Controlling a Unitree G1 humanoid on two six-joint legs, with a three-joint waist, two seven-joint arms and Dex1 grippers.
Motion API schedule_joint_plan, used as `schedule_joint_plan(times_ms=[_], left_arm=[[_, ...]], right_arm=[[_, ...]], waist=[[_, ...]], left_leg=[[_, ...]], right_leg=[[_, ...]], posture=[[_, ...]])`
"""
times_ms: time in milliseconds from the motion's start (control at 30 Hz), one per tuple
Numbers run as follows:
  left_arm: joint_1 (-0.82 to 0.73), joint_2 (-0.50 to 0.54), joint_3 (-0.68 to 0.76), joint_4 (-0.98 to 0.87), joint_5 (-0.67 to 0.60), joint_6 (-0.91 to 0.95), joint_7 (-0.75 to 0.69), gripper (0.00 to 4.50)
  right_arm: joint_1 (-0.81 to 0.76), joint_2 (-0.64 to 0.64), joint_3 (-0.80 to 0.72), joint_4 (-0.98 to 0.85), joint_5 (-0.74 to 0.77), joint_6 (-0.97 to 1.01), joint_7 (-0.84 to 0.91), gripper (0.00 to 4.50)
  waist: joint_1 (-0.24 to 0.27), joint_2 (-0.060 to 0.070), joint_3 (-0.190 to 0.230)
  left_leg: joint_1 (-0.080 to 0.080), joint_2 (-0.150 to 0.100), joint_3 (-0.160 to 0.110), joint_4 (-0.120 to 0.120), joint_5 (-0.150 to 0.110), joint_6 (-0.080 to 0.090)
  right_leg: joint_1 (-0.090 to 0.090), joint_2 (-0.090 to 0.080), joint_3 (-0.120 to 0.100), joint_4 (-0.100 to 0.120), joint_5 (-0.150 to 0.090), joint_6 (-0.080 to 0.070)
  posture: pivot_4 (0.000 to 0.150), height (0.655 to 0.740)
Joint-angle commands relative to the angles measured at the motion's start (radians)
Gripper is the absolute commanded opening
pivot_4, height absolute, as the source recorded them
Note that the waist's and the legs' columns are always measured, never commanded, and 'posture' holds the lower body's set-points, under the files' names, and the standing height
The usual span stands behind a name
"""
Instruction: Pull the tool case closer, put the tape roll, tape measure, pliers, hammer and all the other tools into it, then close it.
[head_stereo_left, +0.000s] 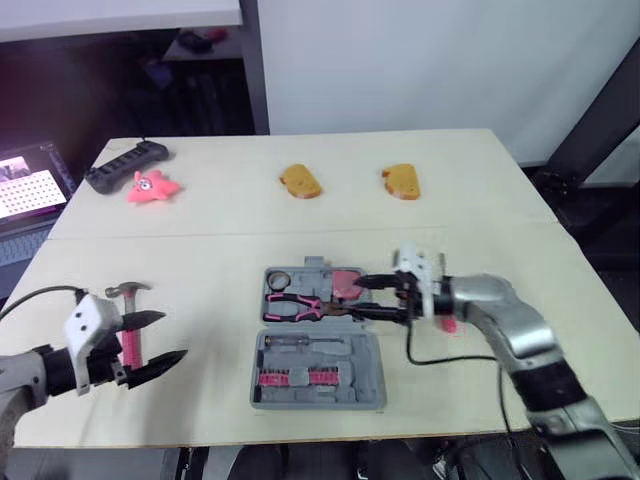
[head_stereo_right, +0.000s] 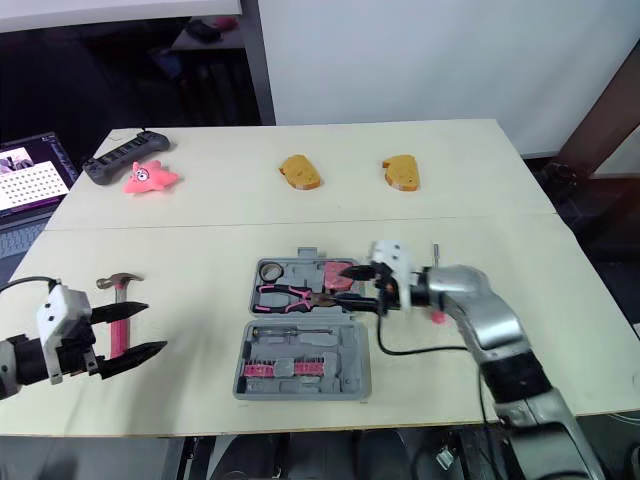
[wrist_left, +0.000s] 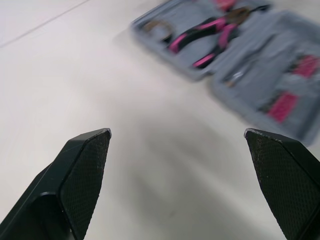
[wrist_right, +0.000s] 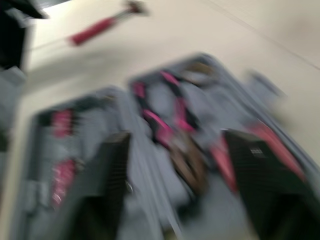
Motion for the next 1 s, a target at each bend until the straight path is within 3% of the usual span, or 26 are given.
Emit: schedule_joint_plan(times_ms=[33,200,467,600,833,1000], left_arm=[[0.026,-0.045,0.088,0.006,-0.014,0.001,0.084,4.5],[0.056,-0.138,0.155,0.044,-0.046,-0.042,0.128,4.5],[0.06,-0.152,0.293,0.277,-0.037,-0.209,0.137,4.5],[0.062,-0.136,0.321,0.358,-0.049,-0.262,0.117,4.5],[0.042,-0.13,0.308,0.342,-0.065,-0.262,0.117,4.5],[0.02,-0.123,0.295,0.255,-0.111,-0.179,0.127,4.5]], right_arm=[[0.107,-0.047,-0.211,-0.047,0.038,-0.077,-0.073,4.48],[0.278,-0.058,-0.43,0.039,0.082,-0.168,-0.11,4.48],[0.336,-0.087,-0.575,0.261,0.092,-0.278,-0.12,4.48],[0.332,-0.093,-0.587,0.297,0.094,-0.295,-0.125,4.48],[0.3,-0.093,-0.553,0.248,0.107,-0.262,-0.132,4.48],[0.183,-0.123,-0.441,0.076,0.189,-0.061,-0.096,4.48]], waist=[[0.0,0.0,0.0],[-0.001,-0.001,0.0],[-0.003,0.0,0.0],[-0.003,-0.001,0.0],[0.0,-0.001,-0.001],[-0.009,0.0,0.0]], left_leg=[[0.0,0.0,0.0,0.0,0.0,0.0],[0.003,0.0,0.0,0.0,0.0,0.0],[0.005,0.0,0.001,0.0,0.0,0.0],[0.005,0.0,0.002,0.0,0.0,0.0],[0.006,0.0,0.002,0.0,0.0,0.0],[0.006,0.0,0.002,0.0,0.0,0.0]], right_leg=[[0.0,0.0,0.0,0.0,0.0,0.0],[0.003,0.0,0.0,0.0,0.0,0.0],[0.005,0.0,0.001,0.0,0.0,0.0],[0.005,0.0,0.001,0.0,0.0,0.0],[0.006,0.0,0.001,0.0,0.0,0.0],[0.006,0.0,0.002,0.0,0.0,0.0]], posture=[[0.15,0.74],[0.15,0.74],[0.15,0.74],[0.15,0.74],[0.15,0.74],[0.15,0.74]])
